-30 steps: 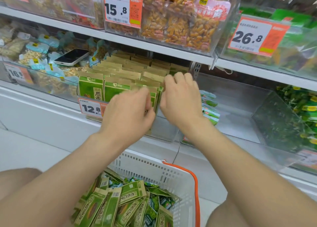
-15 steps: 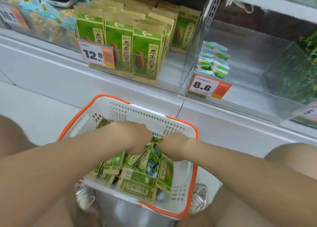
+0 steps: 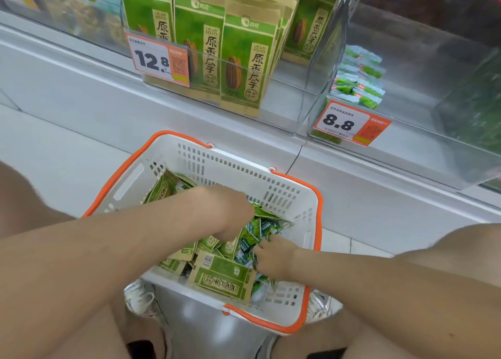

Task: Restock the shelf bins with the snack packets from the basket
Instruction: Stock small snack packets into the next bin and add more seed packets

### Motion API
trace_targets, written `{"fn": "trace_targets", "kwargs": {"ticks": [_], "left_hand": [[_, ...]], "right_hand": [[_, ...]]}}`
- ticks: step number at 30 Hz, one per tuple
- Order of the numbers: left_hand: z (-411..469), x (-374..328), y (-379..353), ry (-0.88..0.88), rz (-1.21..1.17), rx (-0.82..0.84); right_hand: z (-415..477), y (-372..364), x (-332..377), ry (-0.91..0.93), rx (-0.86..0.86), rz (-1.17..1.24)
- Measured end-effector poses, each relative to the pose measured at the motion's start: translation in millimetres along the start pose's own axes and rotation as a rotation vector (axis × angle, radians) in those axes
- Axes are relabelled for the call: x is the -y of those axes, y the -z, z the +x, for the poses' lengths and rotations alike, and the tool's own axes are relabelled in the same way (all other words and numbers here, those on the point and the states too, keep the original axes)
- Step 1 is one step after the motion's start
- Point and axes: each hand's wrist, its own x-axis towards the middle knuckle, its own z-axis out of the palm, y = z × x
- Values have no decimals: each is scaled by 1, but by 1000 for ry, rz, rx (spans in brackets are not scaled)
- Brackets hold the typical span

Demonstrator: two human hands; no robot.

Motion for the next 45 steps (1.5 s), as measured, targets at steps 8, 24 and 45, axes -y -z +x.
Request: {"fn": "trace_targets", "kwargs": {"ticks": [8,24,45], "left_hand": [[-8,26,22,70,-94,-66],[-72,85,85,-36,-1440,-636],[-47,77,129,470,-166,-1399]], "right_hand": [[-10,44,-51,-129,-279,538],[-123,166,-120,-593,-1495,1105],[-168,203,-213,-1028,-1236,472]]}}
